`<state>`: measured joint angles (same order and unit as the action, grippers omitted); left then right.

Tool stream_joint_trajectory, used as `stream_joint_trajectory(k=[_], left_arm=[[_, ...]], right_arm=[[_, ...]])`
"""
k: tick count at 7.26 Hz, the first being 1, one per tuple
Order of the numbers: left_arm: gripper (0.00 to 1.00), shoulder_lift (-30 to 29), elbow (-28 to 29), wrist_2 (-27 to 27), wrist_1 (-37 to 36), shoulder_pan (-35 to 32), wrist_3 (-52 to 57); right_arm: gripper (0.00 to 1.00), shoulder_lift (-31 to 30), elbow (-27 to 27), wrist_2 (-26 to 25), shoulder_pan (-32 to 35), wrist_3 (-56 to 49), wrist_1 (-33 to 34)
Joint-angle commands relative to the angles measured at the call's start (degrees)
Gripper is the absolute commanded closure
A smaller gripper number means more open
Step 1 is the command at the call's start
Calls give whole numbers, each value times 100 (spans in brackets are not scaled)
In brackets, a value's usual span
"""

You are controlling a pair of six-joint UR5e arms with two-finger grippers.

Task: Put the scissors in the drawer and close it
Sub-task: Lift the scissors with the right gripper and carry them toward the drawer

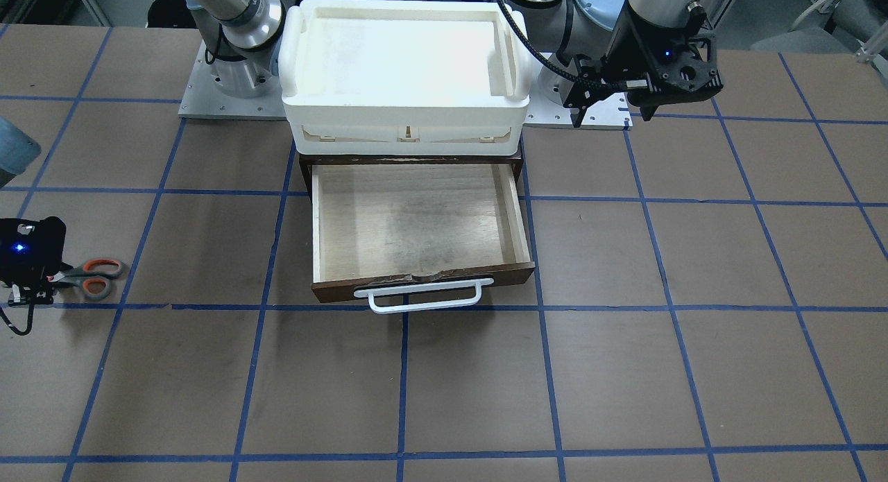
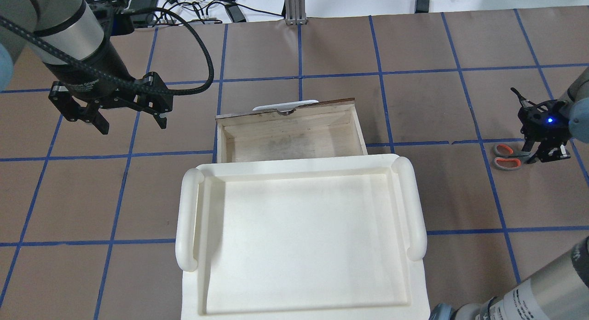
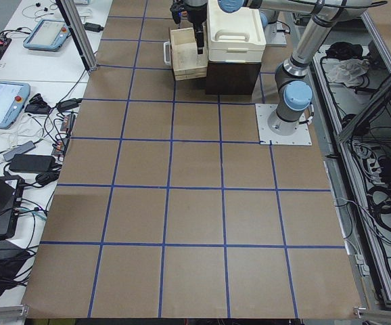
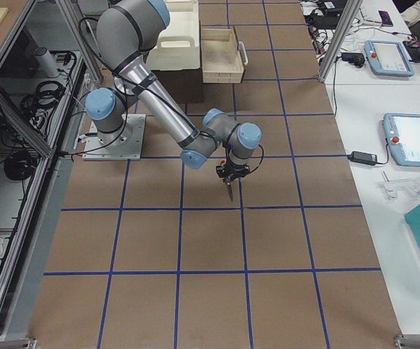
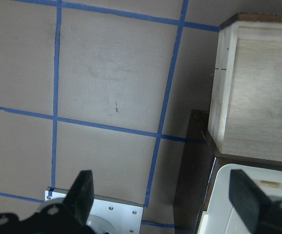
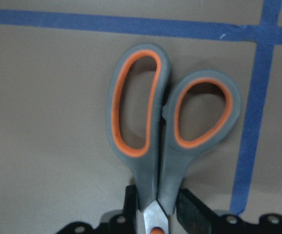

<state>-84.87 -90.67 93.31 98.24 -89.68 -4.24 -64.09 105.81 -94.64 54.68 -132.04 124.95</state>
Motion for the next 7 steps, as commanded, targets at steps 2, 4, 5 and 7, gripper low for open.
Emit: stream_joint_trajectory(k=[2,4,5,7], left_arm=[[0,85,6,-6,-42,12,205],[0,-11,137,-67,-146,12,-335],[0,-72,164,-398,-391,3,-1010],[0,-108,313,-401,-629,30,-746]], right_arm=[[100,-94,-95,15,60,-68,20],[100,-436,-367,86,156,20,-49],[100,-577,-577,112,322,116,-76],[100,-823,-1104,339,639,885,-914]])
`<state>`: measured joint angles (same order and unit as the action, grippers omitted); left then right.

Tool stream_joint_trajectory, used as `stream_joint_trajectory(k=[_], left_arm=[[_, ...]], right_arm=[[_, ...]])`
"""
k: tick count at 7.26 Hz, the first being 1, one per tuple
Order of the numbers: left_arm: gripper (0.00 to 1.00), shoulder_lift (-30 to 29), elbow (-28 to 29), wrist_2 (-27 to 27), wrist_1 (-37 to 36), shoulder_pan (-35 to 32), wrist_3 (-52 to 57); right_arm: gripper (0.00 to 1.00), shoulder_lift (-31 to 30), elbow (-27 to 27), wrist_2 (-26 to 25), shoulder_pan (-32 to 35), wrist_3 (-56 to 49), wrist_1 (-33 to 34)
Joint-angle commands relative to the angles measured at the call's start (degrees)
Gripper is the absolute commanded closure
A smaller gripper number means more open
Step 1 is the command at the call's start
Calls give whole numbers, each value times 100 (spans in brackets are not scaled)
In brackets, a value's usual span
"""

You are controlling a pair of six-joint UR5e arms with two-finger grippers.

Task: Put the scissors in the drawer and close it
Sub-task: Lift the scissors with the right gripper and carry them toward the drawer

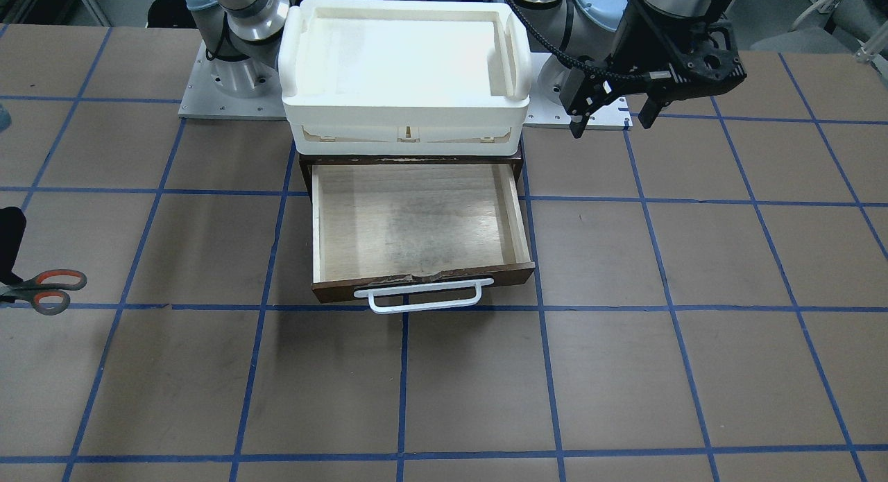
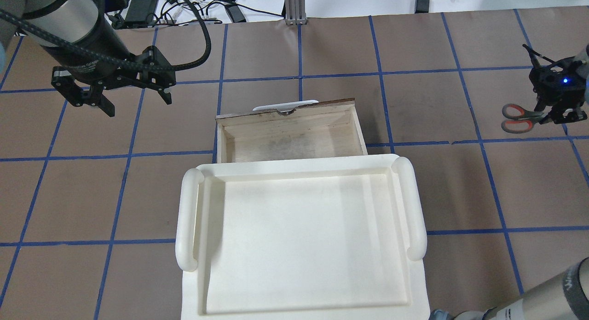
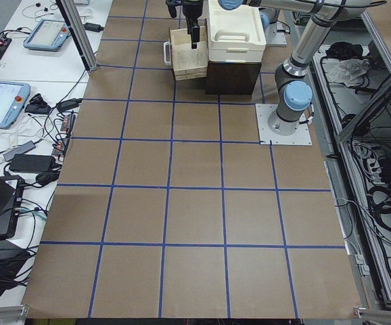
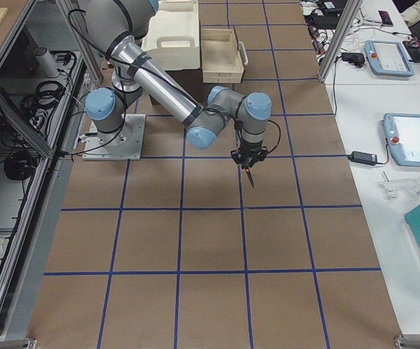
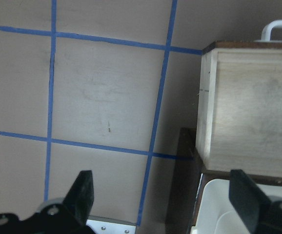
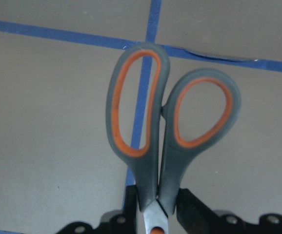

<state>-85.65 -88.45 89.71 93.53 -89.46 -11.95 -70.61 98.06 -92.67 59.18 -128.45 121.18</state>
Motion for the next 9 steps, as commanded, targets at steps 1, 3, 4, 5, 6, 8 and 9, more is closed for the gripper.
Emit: stream_joint_trajectory(k=[1,3,4,5,6,8,9], left_arm=[[0,-83,134,-24,-168,16,70],[0,-39,205,-251,-168,34,132],[0,-31,222,-322,-177,34,132],[0,-31,231,-305,-238,34,141],[0,-39,214,-262,-256,25,141],[0,-48,205,-270,-256,25,149],[0,-48,205,-253,-256,25,202]], right_arm=[[100,-303,-549,161,468,793,-917],[100,-593,-770,179,1057,1477,-1560],[100,-742,-771,257,1391,1846,-1632],[100,-874,-771,310,1751,2389,-1929],[100,-988,-771,302,2216,3013,-1975],[100,-1016,-771,363,3034,3849,-2211],[100,-1007,-771,433,3455,4289,-2213]])
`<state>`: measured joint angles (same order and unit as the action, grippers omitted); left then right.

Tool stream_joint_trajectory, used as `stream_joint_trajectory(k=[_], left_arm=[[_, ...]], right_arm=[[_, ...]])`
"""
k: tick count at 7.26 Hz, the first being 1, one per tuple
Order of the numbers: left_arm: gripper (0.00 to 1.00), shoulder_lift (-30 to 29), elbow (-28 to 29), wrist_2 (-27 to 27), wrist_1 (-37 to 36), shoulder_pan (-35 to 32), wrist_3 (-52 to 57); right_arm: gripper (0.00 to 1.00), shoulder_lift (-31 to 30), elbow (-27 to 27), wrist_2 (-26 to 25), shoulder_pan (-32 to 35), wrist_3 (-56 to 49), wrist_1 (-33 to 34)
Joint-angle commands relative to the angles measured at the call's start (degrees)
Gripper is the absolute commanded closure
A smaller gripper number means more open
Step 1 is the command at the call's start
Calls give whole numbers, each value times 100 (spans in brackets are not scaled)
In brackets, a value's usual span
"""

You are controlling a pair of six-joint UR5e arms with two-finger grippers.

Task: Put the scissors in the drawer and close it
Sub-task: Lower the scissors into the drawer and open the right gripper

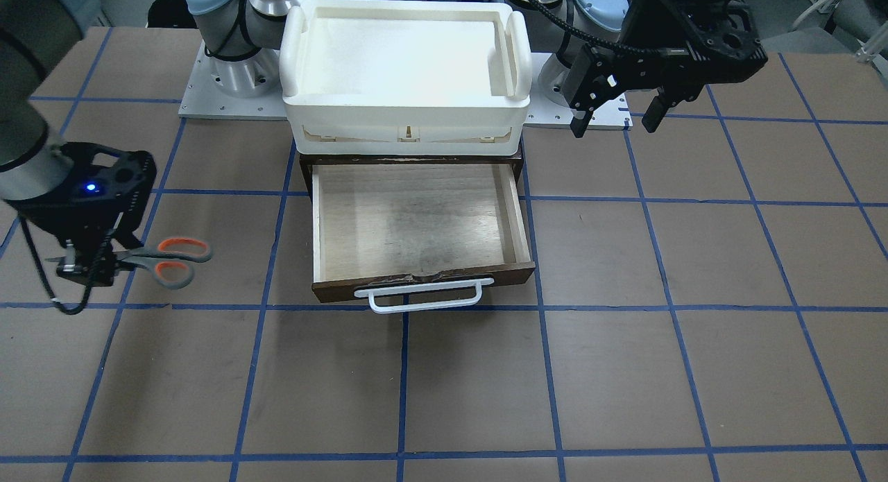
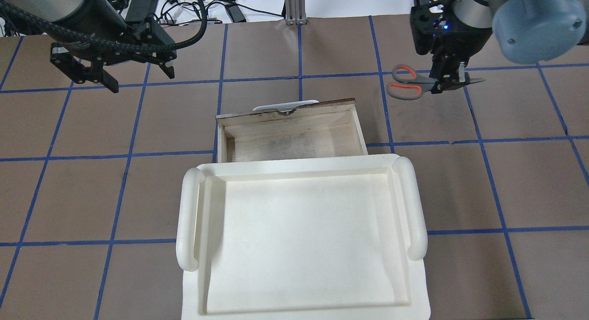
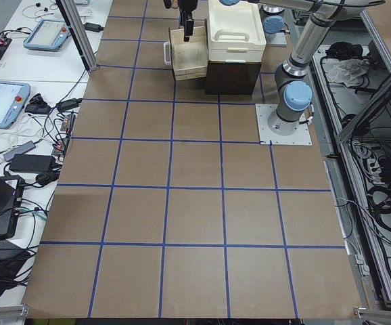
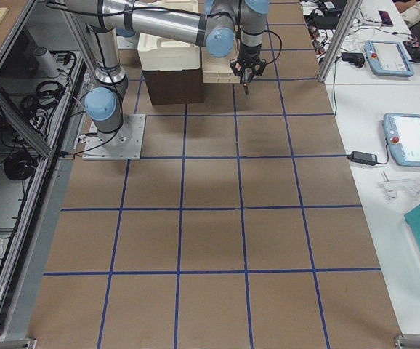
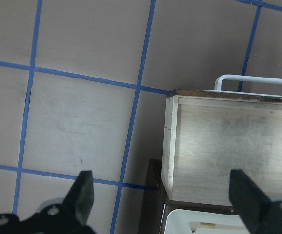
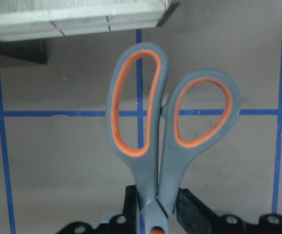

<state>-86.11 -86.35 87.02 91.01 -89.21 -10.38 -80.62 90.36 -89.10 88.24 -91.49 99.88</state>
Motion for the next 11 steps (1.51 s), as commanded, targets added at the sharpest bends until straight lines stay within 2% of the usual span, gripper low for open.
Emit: stream_joint_trajectory(k=[1,3,7,11], left_arm=[[0,-2,-4,17,-4,0,70],[0,15,-4,25,-4,0,150],[0,15,-4,17,-4,26,150],[0,15,-4,25,-4,26,150]], right_arm=[[100,37,0,86,963,1094,-57],[100,99,8,69,1606,1502,-30],[100,467,8,33,2292,1756,118],[100,713,8,77,2628,2293,382]])
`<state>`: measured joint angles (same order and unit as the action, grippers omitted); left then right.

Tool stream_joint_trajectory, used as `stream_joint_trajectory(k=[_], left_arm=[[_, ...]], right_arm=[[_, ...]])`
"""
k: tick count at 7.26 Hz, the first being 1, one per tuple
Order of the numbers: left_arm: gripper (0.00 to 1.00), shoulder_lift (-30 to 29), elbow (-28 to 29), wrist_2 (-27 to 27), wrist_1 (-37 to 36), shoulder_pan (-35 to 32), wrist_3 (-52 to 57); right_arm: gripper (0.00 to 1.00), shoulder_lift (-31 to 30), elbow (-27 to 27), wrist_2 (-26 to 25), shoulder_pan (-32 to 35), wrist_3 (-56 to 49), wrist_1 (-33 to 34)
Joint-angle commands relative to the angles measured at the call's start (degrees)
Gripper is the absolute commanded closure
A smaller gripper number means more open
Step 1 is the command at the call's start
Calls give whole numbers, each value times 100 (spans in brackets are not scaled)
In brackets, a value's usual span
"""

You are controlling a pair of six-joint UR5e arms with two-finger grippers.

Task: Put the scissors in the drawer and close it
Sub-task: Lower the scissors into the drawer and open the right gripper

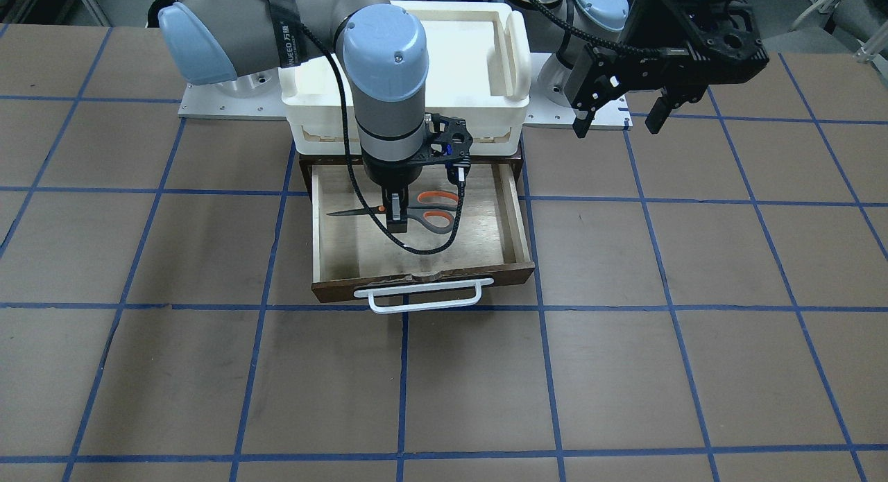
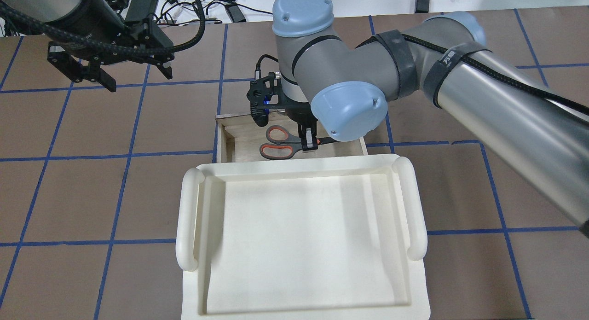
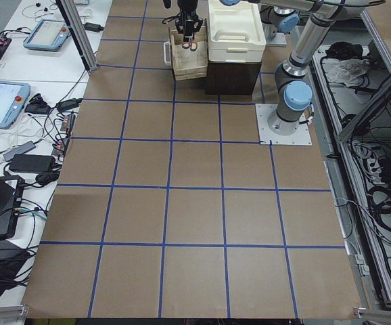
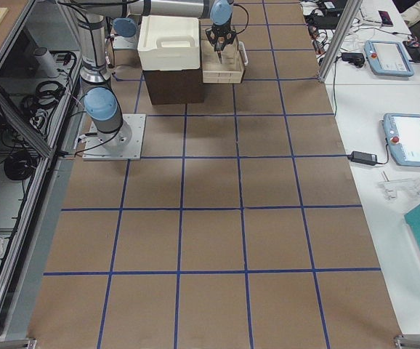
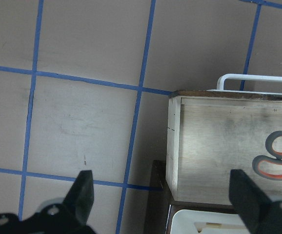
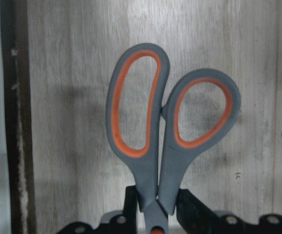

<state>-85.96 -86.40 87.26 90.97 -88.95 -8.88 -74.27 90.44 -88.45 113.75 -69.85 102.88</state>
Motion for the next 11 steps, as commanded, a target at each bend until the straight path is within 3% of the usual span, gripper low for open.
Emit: stream_joint_trajectory(k=[1,4,5,6,7,9,11], left_arm=[[0,-17,0,-7,0,0,0],[0,-35,0,-7,0,0,0],[0,-35,0,1,0,0,0],[0,-35,9,-7,0,0,0],[0,-35,9,-7,0,9,0],[0,-87,9,-16,-52,9,9],[0,-402,0,-25,-716,-43,9]], right_arm=[[100,184,-9,20,147,295,240],[100,317,-9,135,288,621,399],[52,334,-9,161,288,717,469],[32,326,-9,318,288,849,513],[0,334,-9,345,288,1076,714],[0,256,-323,310,210,2065,672],[0,71,-457,310,9,4338,594]])
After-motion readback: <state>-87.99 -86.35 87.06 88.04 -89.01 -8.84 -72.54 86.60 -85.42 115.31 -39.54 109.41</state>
